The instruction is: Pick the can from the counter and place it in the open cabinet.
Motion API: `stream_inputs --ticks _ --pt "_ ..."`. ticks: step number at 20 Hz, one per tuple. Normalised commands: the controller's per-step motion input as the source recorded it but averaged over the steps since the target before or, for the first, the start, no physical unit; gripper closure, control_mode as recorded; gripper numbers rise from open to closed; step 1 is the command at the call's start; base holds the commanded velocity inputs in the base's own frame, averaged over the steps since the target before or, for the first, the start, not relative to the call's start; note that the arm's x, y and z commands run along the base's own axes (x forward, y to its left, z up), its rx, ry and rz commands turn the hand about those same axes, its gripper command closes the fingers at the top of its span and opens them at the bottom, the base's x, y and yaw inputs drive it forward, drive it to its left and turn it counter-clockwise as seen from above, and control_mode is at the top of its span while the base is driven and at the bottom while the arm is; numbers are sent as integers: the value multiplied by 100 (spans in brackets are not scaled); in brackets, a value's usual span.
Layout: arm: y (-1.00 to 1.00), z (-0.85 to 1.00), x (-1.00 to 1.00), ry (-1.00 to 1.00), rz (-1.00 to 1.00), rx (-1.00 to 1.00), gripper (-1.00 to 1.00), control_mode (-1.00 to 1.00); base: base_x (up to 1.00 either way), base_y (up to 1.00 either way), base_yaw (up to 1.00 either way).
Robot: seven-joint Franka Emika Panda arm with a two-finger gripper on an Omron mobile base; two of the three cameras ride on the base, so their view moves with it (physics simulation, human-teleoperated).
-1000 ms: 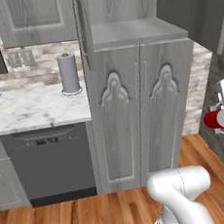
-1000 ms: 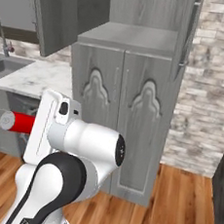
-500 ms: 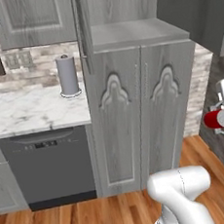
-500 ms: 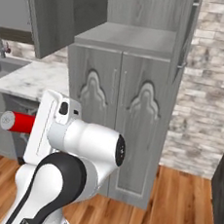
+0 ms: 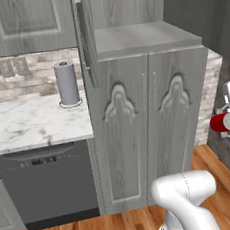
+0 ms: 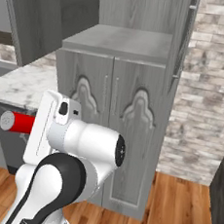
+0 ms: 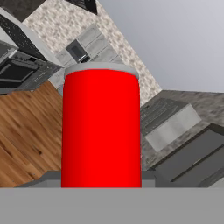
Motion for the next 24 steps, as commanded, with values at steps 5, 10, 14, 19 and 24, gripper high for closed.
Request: stream_inputs --ticks 5,10,14,19,24 --pt "0 0 0 0 0 0 100 100 39 5 -4" --pt "0 0 0 0 0 0 100 100 18 0 -6" --pt "0 0 0 0 0 0 100 100 21 1 -10" --pt "0 0 0 0 0 0 100 100 33 12 -17" --pt "0 0 0 0 0 0 100 100 38 17 -18"
